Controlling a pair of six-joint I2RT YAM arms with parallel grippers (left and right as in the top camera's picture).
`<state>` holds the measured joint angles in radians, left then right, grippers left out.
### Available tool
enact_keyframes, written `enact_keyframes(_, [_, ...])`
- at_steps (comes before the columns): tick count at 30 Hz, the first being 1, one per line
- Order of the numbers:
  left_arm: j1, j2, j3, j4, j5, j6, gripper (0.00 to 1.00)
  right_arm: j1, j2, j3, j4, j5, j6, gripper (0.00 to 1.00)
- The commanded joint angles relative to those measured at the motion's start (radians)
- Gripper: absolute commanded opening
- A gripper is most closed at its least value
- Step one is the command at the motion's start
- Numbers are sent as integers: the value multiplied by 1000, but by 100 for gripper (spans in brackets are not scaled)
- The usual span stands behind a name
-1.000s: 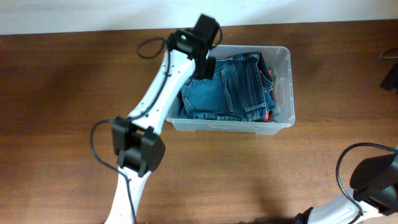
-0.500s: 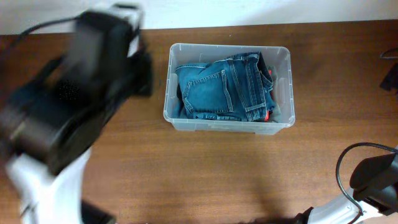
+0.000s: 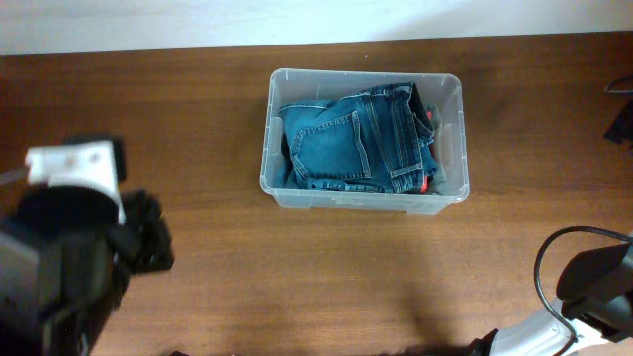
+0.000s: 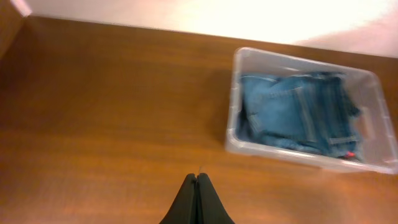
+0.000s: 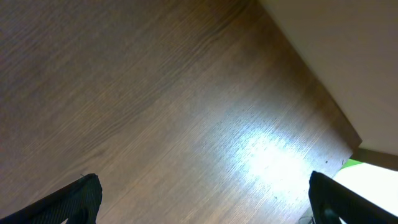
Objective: Pack container
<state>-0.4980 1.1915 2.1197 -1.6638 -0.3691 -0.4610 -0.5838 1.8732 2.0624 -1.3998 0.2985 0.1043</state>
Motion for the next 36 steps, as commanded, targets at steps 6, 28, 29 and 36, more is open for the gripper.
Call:
enact_keyframes(6, [-1,-429,-686,284,-296,-269,3,1,0,4,1,13,8,98])
enact_keyframes(28, [-1,-465,-1477,952,-36,-269,99,1,0,4,1,13,8,98])
enact_keyframes(29, [-1,-453,-1477,952,-29,-269,99,1,0,4,1,13,8,98])
enact_keyframes(36, [-1,-370,-1477,934,-29,-268,99,1,0,4,1,13,8,98])
